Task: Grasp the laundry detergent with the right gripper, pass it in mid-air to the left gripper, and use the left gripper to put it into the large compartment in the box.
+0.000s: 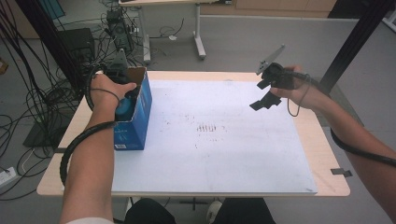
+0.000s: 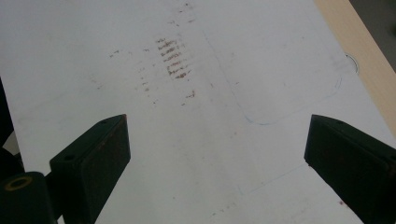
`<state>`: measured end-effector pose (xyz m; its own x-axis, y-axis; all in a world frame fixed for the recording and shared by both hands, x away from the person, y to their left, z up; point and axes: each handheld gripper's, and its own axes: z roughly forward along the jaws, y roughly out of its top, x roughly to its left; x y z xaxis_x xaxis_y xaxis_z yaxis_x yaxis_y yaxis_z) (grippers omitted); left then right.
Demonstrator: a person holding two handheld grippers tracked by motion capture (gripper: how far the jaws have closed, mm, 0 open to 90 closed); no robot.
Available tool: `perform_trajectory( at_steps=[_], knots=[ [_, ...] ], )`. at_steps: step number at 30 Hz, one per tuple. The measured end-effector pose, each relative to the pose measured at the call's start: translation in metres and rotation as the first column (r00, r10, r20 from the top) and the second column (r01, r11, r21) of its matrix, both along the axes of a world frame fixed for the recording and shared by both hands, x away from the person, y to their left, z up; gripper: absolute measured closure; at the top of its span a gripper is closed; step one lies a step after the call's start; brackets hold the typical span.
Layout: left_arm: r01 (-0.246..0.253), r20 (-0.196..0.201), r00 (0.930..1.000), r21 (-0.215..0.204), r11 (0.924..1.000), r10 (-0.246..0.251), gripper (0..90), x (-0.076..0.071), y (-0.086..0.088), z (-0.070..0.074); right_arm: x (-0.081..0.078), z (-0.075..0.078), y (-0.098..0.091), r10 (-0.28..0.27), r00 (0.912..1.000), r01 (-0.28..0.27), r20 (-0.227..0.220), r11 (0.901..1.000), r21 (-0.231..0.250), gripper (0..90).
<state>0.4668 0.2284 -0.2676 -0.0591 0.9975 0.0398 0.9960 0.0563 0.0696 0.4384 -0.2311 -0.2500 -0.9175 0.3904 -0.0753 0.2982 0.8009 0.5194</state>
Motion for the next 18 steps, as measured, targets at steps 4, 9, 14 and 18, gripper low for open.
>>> perform_trajectory(
  at_steps=[4, 9, 14, 18],
  knots=[
    [-0.002, 0.003, 1.0, 0.006, 1.0, 0.002, 27.3, -0.001, -0.001, 0.004, 0.0, 0.001, -0.001, -0.004, 1.0, 0.003, 0.004, 1.0, 0.008, 6.9],
    [0.001, 0.008, 1.0, -0.004, 1.0, -0.001, 25.4, -0.003, -0.003, 0.008, -0.001, 0.001, -0.002, -0.007, 1.0, 0.007, 0.004, 0.9999, 0.012, 6.9],
    [0.002, 0.014, 0.9999, 0.009, 1.0, -0.002, 25.2, -0.007, -0.005, 0.015, -0.002, 0.0, -0.003, -0.012, 0.9999, 0.012, -0.001, 0.9998, 0.013, 6.9],
    [0.006, 0.026, 0.9996, 0.022, 0.9997, -0.007, 24.7, -0.01, -0.006, 0.024, -0.003, 0.001, -0.003, -0.013, 0.9999, 0.013, 0.003, 0.9998, 0.015, 6.9]
  ],
)
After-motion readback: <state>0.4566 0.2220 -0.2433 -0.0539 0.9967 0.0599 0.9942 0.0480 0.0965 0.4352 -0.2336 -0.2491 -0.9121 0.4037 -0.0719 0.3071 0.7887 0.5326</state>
